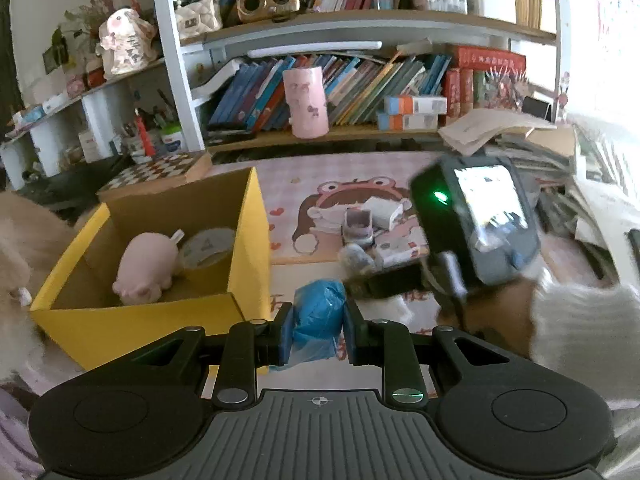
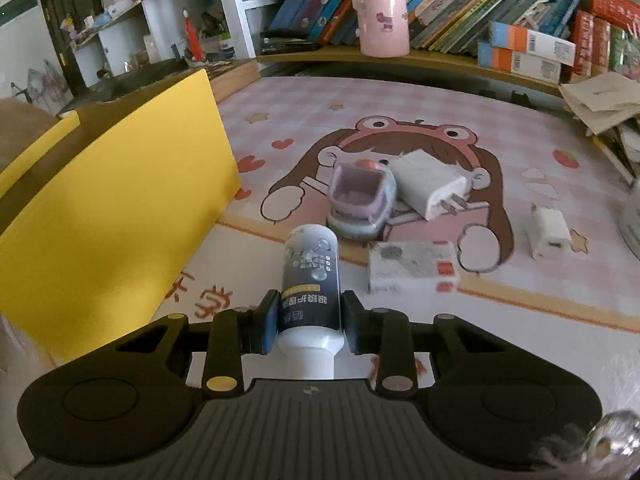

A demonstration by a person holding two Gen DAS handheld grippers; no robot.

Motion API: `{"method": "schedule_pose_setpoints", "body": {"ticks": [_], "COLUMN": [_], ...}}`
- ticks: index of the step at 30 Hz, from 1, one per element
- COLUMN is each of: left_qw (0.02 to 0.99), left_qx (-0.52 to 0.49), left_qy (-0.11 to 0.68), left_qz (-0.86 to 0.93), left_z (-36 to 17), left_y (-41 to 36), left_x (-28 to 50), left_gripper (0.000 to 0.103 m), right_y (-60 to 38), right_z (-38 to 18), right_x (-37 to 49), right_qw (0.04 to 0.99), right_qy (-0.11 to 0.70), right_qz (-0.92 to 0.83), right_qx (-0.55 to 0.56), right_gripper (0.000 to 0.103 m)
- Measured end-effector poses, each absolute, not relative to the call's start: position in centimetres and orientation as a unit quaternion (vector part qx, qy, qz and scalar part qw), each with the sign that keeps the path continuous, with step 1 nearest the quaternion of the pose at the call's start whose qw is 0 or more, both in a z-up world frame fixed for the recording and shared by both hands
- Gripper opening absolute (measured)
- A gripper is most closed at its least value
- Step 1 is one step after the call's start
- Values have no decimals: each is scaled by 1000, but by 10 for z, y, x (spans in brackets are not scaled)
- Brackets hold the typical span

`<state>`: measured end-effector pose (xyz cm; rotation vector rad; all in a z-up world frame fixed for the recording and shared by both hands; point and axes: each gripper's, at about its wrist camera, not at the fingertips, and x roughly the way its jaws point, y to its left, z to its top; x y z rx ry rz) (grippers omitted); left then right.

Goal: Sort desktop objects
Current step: 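Lift the blue item with the left tool while the right tool grasps the white bottle, then carry the blue item and white bottle toward the yellow box with both tools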

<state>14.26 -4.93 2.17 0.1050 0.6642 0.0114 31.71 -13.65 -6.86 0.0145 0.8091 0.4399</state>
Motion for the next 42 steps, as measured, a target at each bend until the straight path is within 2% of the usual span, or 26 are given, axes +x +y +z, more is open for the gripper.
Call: {"method": "schedule_pose_setpoints", "body": {"ticks": [10, 22, 42], "left_qw": [947, 945, 950], "left_qx": [36, 28, -6], "left_qy": [318, 323, 287], "left_qz": [-29, -47, -120], "left_z": [19, 15, 30], "left_y": [-62, -74, -29], "left_x": [146, 149, 129], "left_gripper": [24, 24, 24], "right_y": [-200, -209, -204], "right_z": [-58, -68, 17], "right_x": [255, 247, 168], "right_qw": [909, 906, 931], "right_qy": [382, 389, 337], "right_qz": [164, 162, 125], "right_qx": [-30, -38, 61], "right_gripper": [30, 30, 30]}}
